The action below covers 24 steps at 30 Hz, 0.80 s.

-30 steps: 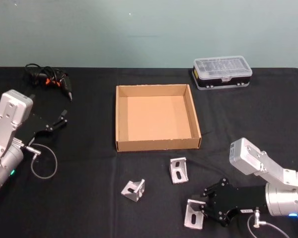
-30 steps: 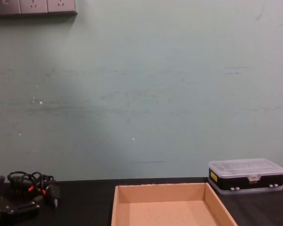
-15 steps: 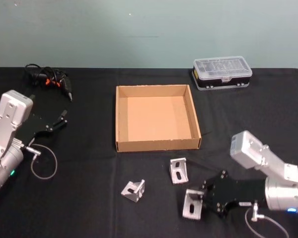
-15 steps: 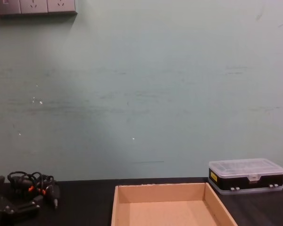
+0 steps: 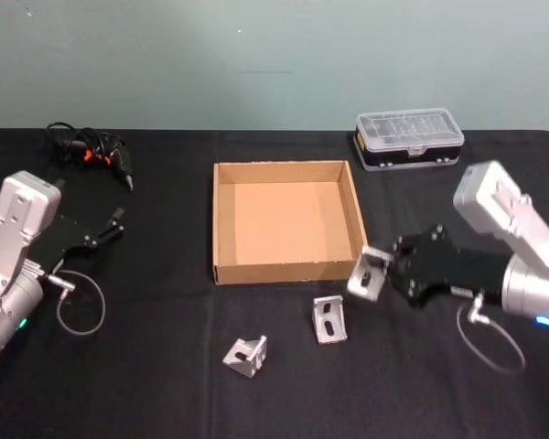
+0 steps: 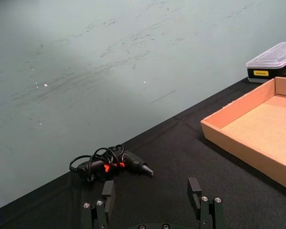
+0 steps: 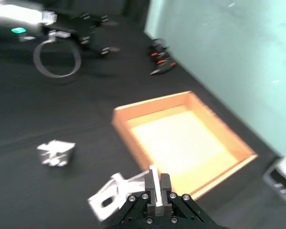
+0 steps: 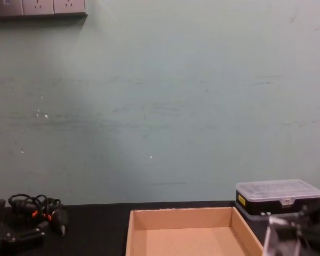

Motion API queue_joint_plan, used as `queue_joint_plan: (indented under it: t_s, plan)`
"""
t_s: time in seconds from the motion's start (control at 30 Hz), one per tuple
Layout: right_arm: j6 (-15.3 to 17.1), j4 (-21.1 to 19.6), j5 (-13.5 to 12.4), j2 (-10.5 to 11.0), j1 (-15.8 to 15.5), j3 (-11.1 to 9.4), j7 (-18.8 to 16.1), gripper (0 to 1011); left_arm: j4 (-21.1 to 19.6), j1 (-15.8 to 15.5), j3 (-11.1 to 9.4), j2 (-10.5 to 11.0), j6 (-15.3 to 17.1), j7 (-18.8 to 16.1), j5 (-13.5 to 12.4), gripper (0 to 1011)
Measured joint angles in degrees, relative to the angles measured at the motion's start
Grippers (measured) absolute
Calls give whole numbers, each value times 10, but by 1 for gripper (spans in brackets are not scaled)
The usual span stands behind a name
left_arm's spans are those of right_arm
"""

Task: Use one hand to pick up the angle iron from the table and place it into the box.

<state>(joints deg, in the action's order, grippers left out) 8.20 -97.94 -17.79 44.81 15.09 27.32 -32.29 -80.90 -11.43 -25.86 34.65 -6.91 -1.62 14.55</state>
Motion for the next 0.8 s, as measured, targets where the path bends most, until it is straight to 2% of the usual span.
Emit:
queue_joint_plan:
  t_s: [0.2,0.37,0.53,0.7,0.8]
  plan:
    - [1,28,21,-37,24,-8,30,80,0,0,0,0,0,0,0,1000]
    - [1,69,39,-73,54,-9,43,80,0,0,0,0,0,0,0,1000]
    - [-2,110,52,-101,83,-4,41,80,0,0,0,0,0,0,0,1000]
    - [-11,171,65,-135,119,8,19,80,0,0,0,0,0,0,0,1000]
    - [-15,192,72,-146,132,15,10,80,0,0,0,0,0,0,0,1000]
